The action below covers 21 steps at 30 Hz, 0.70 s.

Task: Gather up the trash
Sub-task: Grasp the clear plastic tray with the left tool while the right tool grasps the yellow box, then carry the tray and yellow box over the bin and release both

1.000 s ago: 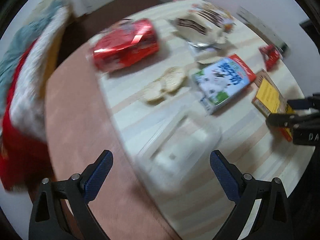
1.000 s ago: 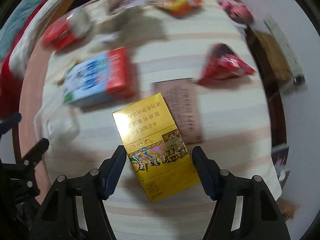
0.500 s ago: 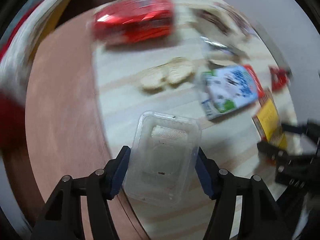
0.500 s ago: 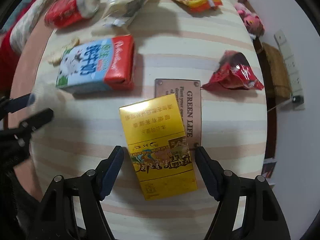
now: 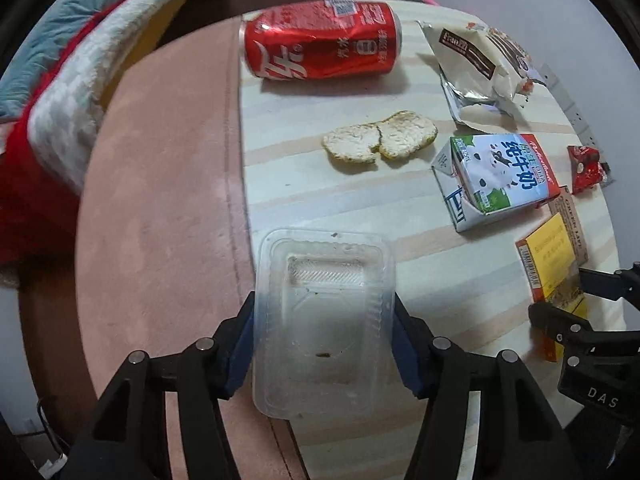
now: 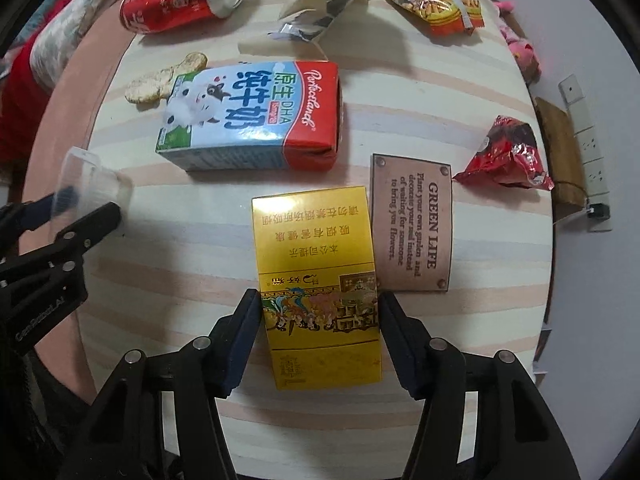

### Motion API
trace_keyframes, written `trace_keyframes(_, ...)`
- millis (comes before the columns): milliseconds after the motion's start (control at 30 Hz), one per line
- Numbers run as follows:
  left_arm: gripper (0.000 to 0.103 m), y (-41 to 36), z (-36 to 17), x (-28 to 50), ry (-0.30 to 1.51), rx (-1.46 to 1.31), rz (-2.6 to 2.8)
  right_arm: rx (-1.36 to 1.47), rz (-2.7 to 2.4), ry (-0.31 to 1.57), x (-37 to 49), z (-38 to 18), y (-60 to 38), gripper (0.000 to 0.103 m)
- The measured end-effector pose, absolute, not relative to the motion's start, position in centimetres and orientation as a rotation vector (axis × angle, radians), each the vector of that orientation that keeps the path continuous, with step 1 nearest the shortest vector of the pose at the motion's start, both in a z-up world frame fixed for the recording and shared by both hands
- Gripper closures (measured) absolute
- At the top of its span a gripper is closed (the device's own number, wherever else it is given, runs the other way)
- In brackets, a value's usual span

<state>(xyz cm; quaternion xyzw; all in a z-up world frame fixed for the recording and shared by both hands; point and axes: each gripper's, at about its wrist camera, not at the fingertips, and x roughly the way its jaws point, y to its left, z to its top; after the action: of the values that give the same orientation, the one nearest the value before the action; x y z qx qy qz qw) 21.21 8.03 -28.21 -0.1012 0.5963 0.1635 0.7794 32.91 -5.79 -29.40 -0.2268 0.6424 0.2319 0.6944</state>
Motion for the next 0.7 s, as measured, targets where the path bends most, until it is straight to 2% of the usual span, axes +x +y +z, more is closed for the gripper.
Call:
trace_keyframes(333,0.047,7.2,-24.2,13.2,1.136,-0.303,0.503,-0.434,0.540,1.368,26.3,-27.7,-7.5,0.044)
trace_keyframes(700,0.047,13.4,-18.4,5.9,0.990,-0.375,0.640,-0.323,0.734,1.263,17.3,-21.8,-2.1,0.044)
